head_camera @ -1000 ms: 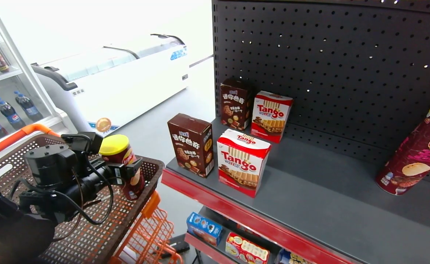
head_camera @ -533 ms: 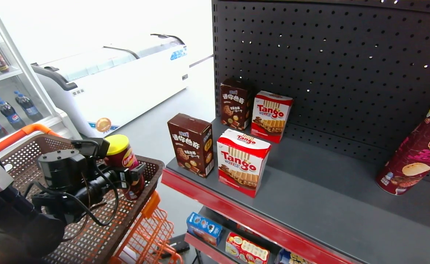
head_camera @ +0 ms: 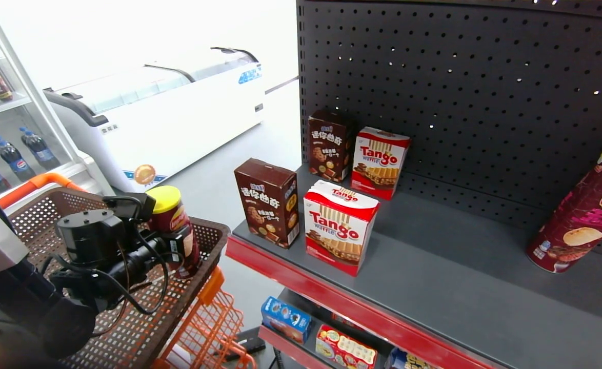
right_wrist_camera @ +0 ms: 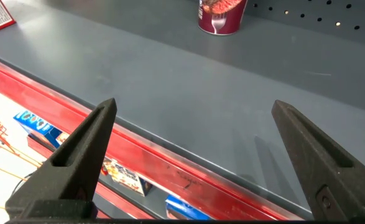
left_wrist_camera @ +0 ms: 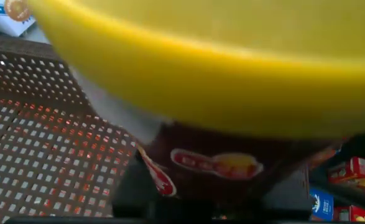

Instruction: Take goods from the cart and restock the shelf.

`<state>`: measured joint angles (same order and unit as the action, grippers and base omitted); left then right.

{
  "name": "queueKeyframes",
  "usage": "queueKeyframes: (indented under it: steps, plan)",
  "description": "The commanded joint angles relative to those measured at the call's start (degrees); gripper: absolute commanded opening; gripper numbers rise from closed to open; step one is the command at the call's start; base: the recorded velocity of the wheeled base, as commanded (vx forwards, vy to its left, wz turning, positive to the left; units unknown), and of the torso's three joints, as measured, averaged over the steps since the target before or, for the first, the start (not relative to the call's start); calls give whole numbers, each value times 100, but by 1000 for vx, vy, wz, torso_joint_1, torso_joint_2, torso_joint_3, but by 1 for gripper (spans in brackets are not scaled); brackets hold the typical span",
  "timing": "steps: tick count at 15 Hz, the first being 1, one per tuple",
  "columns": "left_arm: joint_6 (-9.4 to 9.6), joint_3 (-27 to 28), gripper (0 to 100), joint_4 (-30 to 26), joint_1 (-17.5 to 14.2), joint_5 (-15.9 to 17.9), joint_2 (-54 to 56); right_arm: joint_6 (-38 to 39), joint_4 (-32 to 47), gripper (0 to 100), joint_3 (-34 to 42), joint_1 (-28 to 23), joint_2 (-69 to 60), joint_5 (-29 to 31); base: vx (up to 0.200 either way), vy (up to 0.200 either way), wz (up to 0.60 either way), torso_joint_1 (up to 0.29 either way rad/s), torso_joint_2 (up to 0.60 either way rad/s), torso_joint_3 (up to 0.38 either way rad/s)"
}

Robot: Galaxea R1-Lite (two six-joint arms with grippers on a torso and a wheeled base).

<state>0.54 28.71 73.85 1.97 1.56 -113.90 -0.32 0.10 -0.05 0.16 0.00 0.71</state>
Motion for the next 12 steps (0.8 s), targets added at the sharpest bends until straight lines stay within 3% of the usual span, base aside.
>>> queueKeyframes:
  steps: [1,4,6,9,12]
  plan:
    - [-1,-41,0,59,22,2,219,-3,-1,100,5,2,0,0,0,0,0,0,0,0]
    - [-18,-102,0,-231,31,20,931,-3,-1,100,-4,2,0,0,0,0,0,0,0,0]
    - [-18,-102,0,-714,31,72,1616,-3,-1,100,-4,2,0,0,0,0,0,0,0,0]
    - [-18,-155,0,-1382,22,521,2592,-3,-1,100,-4,2,0,0,0,0,0,0,0,0]
    - [-36,-217,0,-1452,66,538,2891,-3,-1,100,5,2,0,0,0,0,0,0,0,0]
